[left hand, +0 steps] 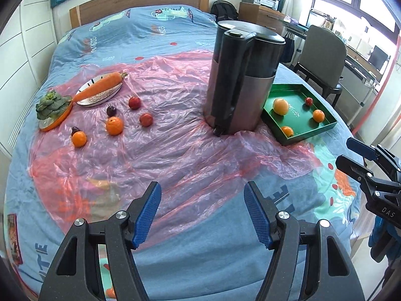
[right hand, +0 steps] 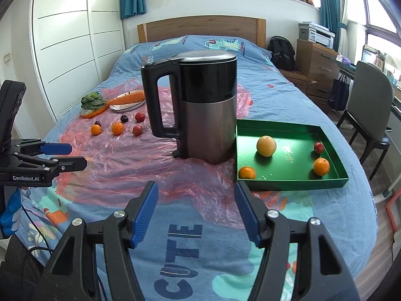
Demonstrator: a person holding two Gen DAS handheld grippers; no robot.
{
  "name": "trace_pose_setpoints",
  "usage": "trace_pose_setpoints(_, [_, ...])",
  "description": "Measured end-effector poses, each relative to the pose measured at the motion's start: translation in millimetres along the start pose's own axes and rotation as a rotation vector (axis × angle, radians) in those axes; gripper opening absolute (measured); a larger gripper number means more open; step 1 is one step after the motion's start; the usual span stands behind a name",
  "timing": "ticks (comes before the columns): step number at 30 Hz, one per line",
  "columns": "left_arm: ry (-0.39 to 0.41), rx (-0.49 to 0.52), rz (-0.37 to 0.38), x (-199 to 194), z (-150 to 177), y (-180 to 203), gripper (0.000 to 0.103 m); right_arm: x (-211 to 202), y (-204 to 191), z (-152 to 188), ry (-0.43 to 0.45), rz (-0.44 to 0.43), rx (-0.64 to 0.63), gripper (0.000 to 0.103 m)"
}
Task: Organize fruits
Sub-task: 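Move both open tools back toward the remaining fruits on the bed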
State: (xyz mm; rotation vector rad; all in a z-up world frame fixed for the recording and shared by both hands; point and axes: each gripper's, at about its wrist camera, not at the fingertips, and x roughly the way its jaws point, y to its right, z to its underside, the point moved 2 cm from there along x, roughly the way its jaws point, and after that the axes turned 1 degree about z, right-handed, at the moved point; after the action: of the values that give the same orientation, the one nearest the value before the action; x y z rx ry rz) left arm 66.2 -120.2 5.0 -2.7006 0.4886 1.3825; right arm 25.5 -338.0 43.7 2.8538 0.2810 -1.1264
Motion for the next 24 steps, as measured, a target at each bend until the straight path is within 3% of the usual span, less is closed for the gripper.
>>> trace_pose_setpoints(24, [0.0, -0.19, -0.116, 0.0, 42.8, -119.5, 0.063, 59.9, -131.6, -2.5, -0.109, -0.183, -0.164, 0.068])
